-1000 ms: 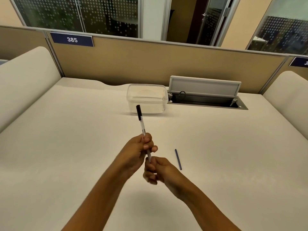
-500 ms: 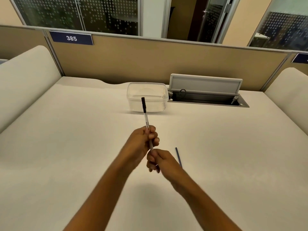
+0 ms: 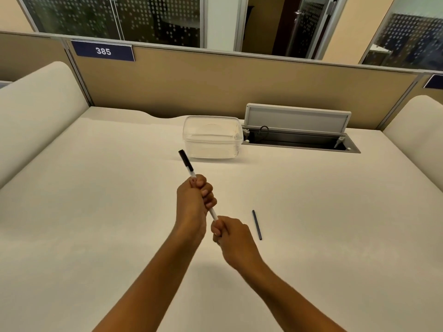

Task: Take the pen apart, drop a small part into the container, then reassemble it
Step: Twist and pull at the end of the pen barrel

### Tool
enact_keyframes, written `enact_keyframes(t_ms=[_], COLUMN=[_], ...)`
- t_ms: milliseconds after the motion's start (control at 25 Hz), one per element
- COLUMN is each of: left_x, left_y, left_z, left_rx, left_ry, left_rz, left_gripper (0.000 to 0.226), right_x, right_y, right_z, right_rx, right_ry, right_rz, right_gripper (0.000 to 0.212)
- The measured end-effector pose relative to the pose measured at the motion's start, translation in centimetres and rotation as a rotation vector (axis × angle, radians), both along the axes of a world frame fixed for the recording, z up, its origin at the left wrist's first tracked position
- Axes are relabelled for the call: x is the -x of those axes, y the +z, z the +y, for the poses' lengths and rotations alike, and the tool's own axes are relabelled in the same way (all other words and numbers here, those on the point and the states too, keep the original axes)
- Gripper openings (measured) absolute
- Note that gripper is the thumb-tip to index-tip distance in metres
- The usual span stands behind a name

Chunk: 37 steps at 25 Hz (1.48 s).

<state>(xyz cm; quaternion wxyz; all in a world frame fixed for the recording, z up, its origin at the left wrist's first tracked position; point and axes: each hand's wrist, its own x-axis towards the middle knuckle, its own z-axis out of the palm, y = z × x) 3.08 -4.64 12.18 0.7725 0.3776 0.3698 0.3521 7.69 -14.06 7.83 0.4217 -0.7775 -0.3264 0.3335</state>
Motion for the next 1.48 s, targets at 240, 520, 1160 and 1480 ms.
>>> enact_keyframes(t_ms=[240, 520, 1160, 1480], left_x=[-0.6, 2.1, -0.6, -0.1], left_y=[-0.4, 0.6, 0.7, 0.5], left_z=[-0.8, 1.5, 0.4, 0.9], left_rx=[-0.006, 0.332, 0.119, 0.174], left_ry=[0.111, -0.570, 0.095, -0.031], left_rz=[-0.009, -0.459, -0.189, -0.214], left_gripper=[0.037, 0.028, 0.039, 0.042], right_x=[1.5, -3.0, -0.8, -1.6], right_y=[-1.7, 2.8, 0.4, 2.1], right_z=[-0.1, -1.9, -0.7, -1.3], right_rx=[-0.040, -0.168, -0.101, -0.093], right_ry=[-0.062, 0.558, 0.057, 0.155], right_rz=[-0.422, 1.172, 0.032, 0.421], right_gripper=[0.020, 0.033, 0.036, 0.034])
